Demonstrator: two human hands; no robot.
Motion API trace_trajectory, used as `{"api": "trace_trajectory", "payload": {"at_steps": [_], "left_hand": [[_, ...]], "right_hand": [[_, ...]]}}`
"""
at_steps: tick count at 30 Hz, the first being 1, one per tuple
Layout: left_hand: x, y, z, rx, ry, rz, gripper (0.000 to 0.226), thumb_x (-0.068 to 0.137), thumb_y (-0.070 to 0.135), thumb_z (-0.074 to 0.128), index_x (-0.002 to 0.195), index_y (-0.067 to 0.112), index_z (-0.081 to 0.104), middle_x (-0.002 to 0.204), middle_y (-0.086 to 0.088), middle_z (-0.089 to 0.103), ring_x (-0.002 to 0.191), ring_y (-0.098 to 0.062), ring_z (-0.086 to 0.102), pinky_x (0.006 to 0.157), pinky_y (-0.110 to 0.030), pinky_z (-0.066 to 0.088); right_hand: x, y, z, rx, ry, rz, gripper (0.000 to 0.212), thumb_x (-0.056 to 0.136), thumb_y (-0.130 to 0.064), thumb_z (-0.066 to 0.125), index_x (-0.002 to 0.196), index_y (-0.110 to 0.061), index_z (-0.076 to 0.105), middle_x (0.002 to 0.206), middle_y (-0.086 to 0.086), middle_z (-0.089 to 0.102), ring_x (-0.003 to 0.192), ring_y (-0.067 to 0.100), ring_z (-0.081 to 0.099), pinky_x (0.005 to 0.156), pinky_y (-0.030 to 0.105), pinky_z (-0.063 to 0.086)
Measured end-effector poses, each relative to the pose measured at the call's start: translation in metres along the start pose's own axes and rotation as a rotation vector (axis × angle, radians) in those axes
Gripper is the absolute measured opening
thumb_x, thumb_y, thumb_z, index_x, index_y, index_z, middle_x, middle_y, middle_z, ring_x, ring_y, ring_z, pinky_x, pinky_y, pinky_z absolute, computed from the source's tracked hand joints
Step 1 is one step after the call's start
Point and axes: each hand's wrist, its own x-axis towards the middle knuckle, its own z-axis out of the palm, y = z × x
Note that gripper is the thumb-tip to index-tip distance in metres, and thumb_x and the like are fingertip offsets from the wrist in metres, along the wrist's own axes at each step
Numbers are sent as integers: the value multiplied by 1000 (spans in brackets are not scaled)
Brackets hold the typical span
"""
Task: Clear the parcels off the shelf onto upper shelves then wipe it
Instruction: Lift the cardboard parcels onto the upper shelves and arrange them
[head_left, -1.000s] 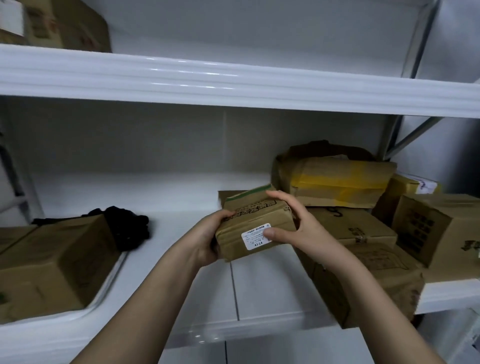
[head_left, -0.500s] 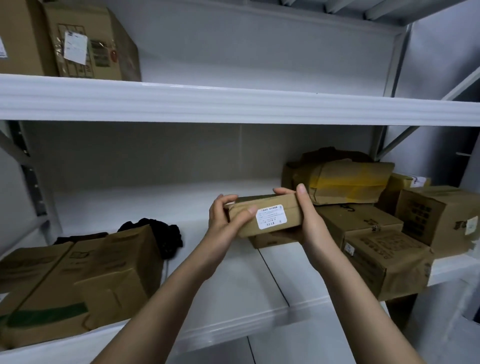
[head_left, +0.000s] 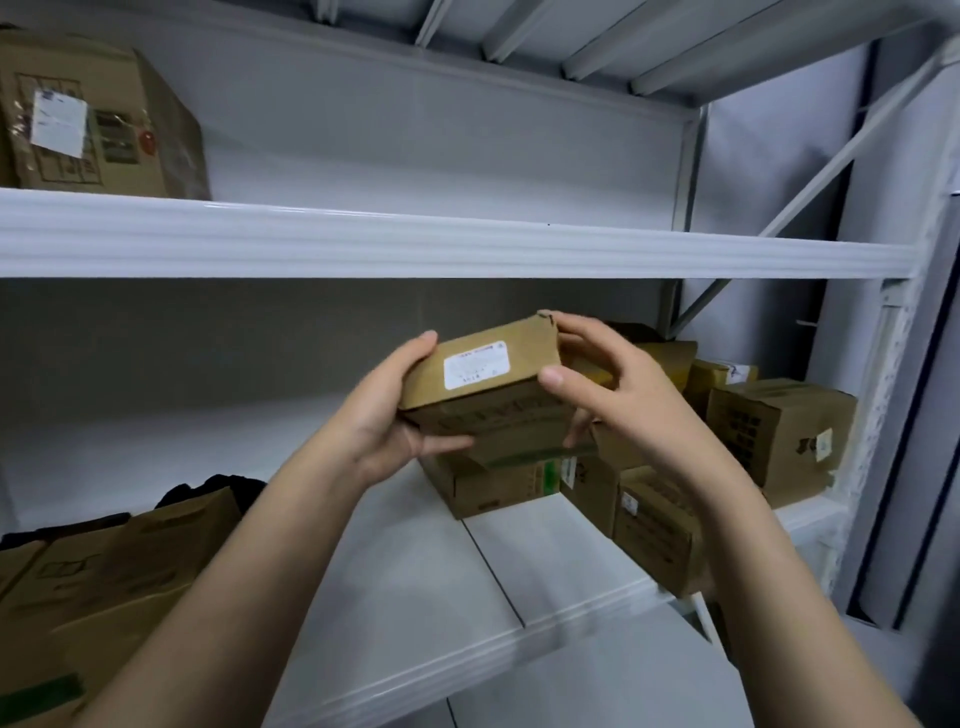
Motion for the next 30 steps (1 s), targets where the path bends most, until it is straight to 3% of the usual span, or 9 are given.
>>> {"api": "trace_trajectory", "payload": {"at_steps": [2, 5, 10, 14, 17, 20, 22, 25, 30], "left_hand": [[4, 5, 3, -17, -41, -34, 38, 91, 43, 55, 117, 18, 66, 108, -11, 69, 101, -30, 66, 73, -53, 56], [5, 11, 12, -2, -104, -45, 42, 90, 45, 55, 121, 19, 64, 116, -13, 67, 104, -32, 66, 73, -53, 56], [3, 34, 31, 72, -148, 21, 41, 89, 46, 56, 119, 20, 65, 111, -16, 67, 100, -34, 67, 68, -49, 58], [-2, 61, 52, 81, -199, 134, 39, 90, 45, 55, 116, 18, 66, 105, -16, 68, 98, -32, 67, 65, -46, 58], [-6, 81, 64, 125, -229, 261, 36, 91, 45, 49, 111, 20, 66, 102, -12, 68, 96, -27, 66, 67, -46, 58], [-12, 100, 73, 138, -239, 363, 43, 92, 44, 47, 120, 16, 61, 113, -13, 65, 100, -27, 63, 78, -51, 56], [-16, 110, 77, 147, -235, 425, 44, 92, 44, 45, 121, 13, 60, 112, -12, 65, 98, -26, 63, 79, -48, 56], [-22, 126, 79, 167, -254, 519, 36, 93, 42, 42, 106, 15, 64, 98, -6, 69, 89, -20, 66, 75, -40, 57], [-30, 150, 66, 229, -157, 705, 31, 95, 37, 44, 105, 13, 62, 94, -4, 72, 93, -19, 67, 83, -39, 56]], "right_hand": [[3, -6, -5, -76, 56, -55, 55, 75, -55, 70, 126, -49, 48, 124, -26, 53, 105, -1, 60, 65, 20, 53], [3, -16, -13, -234, 170, -105, 57, 74, -54, 69, 127, -47, 49, 114, -38, 52, 110, -19, 47, 84, 10, 40], [4, -44, -18, -448, 419, -209, 61, 73, -70, 57, 128, -43, 52, 121, -22, 57, 111, -3, 52, 91, 28, 48], [11, -69, -19, -643, 583, -369, 66, 79, -73, 36, 130, -34, 52, 118, -12, 59, 103, 4, 53, 75, 16, 41], [17, -85, -19, -712, 676, -484, 68, 83, -69, 33, 128, -23, 54, 113, -6, 61, 96, 15, 53, 74, 24, 37], [25, -97, -16, -714, 781, -621, 69, 85, -67, 34, 124, -15, 57, 105, -1, 63, 87, 20, 45, 71, 30, 37], [31, -104, -16, -685, 828, -693, 73, 86, -70, 30, 122, -13, 58, 103, -1, 62, 87, 21, 42, 72, 31, 37], [39, -115, -17, -643, 858, -749, 75, 85, -71, 30, 125, -13, 57, 105, 1, 60, 91, 22, 40, 77, 35, 40], [63, -118, -5, -621, 843, -639, 79, 84, -64, 33, 145, -15, 37, 134, 2, 50, 108, 17, 37, 89, 29, 32]]}}
